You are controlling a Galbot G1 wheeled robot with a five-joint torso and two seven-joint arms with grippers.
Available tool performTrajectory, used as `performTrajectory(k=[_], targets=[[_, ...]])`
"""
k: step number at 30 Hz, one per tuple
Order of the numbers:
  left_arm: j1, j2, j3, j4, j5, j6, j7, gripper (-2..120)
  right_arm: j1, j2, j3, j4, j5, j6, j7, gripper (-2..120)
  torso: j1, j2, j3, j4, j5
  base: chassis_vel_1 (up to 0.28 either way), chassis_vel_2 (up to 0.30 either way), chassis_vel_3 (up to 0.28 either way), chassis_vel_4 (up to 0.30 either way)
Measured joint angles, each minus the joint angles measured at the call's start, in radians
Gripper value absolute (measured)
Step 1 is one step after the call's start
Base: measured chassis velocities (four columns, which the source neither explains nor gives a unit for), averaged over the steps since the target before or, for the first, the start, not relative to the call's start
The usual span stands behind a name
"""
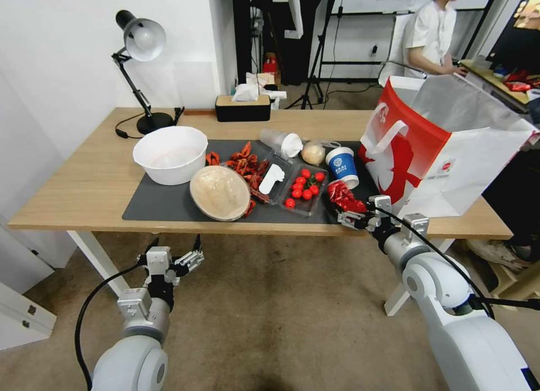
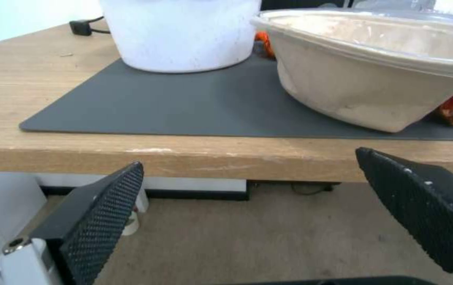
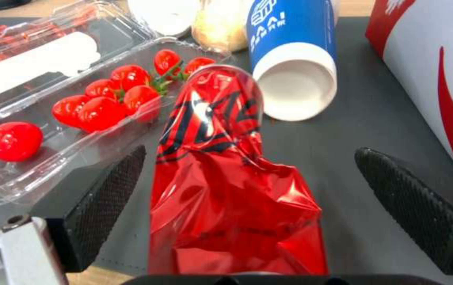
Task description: Pick up the trash from the table and place it into the takeout bag.
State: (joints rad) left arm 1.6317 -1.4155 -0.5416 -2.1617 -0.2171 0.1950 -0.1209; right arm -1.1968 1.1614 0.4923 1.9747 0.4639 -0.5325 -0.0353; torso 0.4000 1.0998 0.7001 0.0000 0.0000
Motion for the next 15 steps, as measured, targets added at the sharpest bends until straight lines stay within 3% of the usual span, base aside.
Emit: performTrajectory(k=[5,15], targets=[[0.001,-0.001,-0.002,0.000,0.001,-0.008,-0.003,100,0.000,-0.001,0.000,-0.001,0.000,-0.004,0.007,100,0.000,0.000,0.000,0.0000,0.0000,0.000,0.000,0.000,0.000],[0.001,-0.003,-0.003,0.001,0.008,-0.019,-0.012,100,-0.006,0.001,0.001,-0.001,0.001,-0.007,0.009,75,0.000,0.000,0.000,0.0000,-0.0001,0.000,0.000,0.000,0.000]])
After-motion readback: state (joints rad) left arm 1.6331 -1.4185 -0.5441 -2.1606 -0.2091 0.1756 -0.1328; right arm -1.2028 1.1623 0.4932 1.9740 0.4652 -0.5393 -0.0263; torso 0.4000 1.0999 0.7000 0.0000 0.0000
